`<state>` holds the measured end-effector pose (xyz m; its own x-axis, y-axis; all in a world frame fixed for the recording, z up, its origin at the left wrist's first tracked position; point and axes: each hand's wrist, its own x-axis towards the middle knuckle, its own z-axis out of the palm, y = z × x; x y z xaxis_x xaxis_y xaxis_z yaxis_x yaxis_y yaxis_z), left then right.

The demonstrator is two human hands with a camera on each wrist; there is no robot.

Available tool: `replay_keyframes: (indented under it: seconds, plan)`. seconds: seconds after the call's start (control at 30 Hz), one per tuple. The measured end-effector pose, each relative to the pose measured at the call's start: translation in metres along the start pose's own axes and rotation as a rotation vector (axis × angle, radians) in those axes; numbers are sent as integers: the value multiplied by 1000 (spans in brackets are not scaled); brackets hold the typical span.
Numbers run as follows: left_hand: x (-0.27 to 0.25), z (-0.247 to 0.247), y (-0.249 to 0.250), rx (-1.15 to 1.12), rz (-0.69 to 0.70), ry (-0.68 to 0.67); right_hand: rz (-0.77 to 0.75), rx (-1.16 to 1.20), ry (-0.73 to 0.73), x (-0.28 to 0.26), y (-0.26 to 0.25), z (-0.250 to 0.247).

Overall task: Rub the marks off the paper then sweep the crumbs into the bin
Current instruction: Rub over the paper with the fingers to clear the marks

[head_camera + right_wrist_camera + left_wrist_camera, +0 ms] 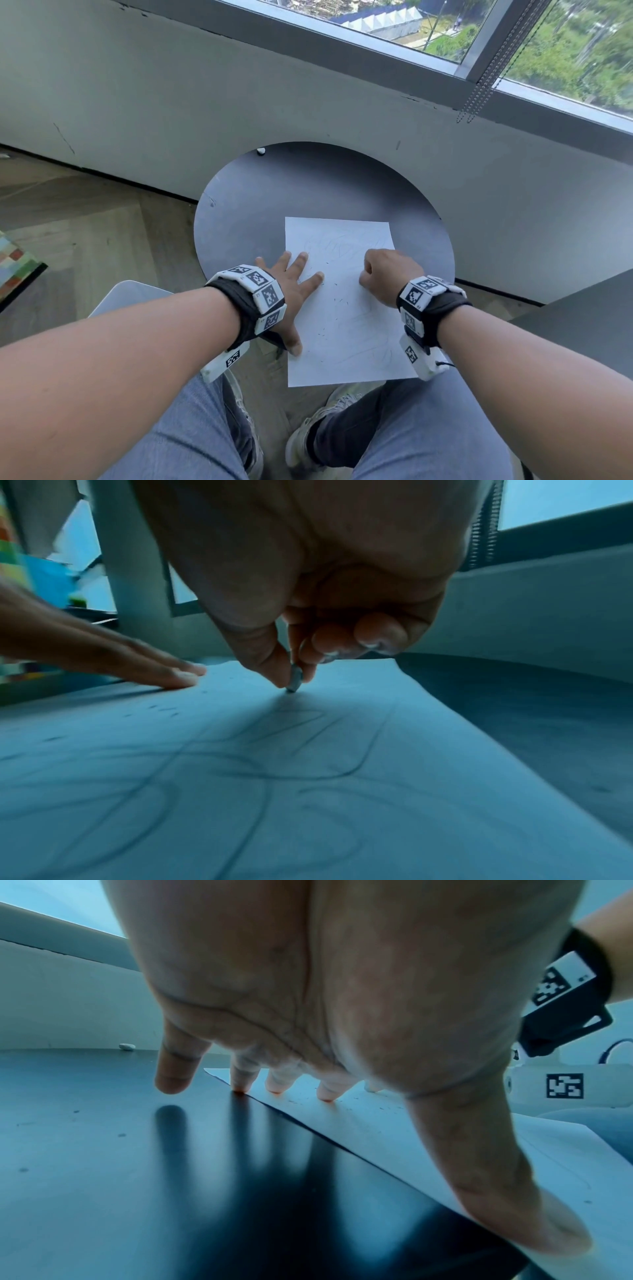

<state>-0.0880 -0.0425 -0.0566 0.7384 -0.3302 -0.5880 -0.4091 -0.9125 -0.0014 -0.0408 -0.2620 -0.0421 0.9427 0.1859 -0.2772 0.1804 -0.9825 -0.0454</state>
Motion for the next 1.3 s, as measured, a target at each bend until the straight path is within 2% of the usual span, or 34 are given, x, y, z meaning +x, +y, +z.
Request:
replay_keyframes:
  seconds: [0.2, 0.3, 0.37, 0.5, 0.57, 0.63, 0.7, 0.8, 0.87, 0.93, 1.1, 1.2, 1.3]
  plan:
    - [-2, -3, 1, -2, 0, -9, -333, -24, 14, -47, -26, 16]
    - [-4, -7, 5, 9, 1, -30, -402, 7, -57, -57, -28, 20]
    - [-5, -9, 6, 9, 5, -34, -326, 44, -66, -49, -19, 20]
    - [-6, -10, 6, 8, 0, -39, -41, 84, 10, -19, 10, 11]
    - [-5, -10, 6, 20, -1, -38, 4, 61, 15, -13, 15, 8]
    - [-4, -9, 6, 21, -2, -37, -30, 37, 34, -18, 11, 8]
    - [-3, -8, 5, 22, -6, -36, -135, 27, 50, -32, -1, 12]
    - [-3, -8, 5, 28, -5, -36, -343, 24, -7, -57, -23, 21]
    - [-3, -8, 6, 32, -4, -35, -403, 20, -57, -61, -30, 23]
    - [-3, -9, 6, 35, -3, -32, -338, 59, -71, -50, -26, 19]
    - [-5, -10, 7, 25, -9, -34, -116, 55, 10, -5, -8, 7]
    - [-5, -9, 9, 19, -19, -26, -66, 41, 8, 9, -7, 3]
    - [-5, -9, 9, 21, -16, -25, -80, 38, 28, 2, -10, 3]
